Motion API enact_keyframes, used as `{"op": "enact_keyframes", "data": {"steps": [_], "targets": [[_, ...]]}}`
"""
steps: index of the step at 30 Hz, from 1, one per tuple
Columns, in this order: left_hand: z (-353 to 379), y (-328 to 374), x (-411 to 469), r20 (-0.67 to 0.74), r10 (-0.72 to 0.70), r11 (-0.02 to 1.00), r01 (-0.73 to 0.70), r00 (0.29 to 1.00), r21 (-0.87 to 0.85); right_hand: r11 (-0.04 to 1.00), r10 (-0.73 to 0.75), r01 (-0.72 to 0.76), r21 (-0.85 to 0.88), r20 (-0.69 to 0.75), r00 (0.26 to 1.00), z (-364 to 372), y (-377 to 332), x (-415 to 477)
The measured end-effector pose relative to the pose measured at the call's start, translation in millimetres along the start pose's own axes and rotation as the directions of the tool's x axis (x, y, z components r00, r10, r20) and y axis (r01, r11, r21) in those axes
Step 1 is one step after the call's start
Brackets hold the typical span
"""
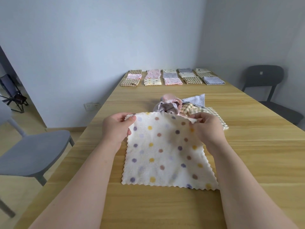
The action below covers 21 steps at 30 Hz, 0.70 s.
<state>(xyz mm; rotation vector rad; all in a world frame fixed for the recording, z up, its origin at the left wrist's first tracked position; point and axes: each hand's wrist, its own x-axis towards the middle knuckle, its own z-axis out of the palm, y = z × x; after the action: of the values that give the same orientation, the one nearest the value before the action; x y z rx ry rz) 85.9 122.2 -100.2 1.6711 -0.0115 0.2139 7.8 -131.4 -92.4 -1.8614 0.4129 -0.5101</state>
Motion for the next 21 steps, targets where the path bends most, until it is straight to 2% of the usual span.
{"op": "enact_keyframes", "data": {"steps": [6, 9, 11, 15, 18, 21], "targets": [[-2, 2, -2, 0.024, 0.027, 0.999, -0.028, 0.999, 0.03, 1.0, 0.011, -0.011, 0.009, -0.006, 1.0, -2, -1, -4], [0, 4, -2, 0.032, -0.033, 0.998, 0.034, 0.999, -0.043, 1.0, 0.007, -0.006, 0.01, -0.036, 0.999, -3, -5, -5], [1, 5, -3, 0.06, -0.077, 0.991, 0.083, 0.995, -0.107, 0.999, 0.016, -0.015, 0.05, -0.036, 0.999, -1, -5, -5], [3, 6, -3, 0.062, -0.031, 0.988, 0.04, 0.998, -0.146, 0.98, 0.01, -0.014, 0.197, 0.022, 1.0, 5, -1, -2], [1, 5, 1, 0.07, -0.023, 0.987, 0.034, 0.997, -0.157, 0.971, -0.022, 0.009, 0.239, 0.05, 0.999, 7, -1, -1], [1, 6, 2, 0.085, -0.05, 0.978, 0.066, 0.995, -0.2, 0.962, 0.016, -0.028, 0.271, 0.045, 0.999, 8, -1, -2]]}}
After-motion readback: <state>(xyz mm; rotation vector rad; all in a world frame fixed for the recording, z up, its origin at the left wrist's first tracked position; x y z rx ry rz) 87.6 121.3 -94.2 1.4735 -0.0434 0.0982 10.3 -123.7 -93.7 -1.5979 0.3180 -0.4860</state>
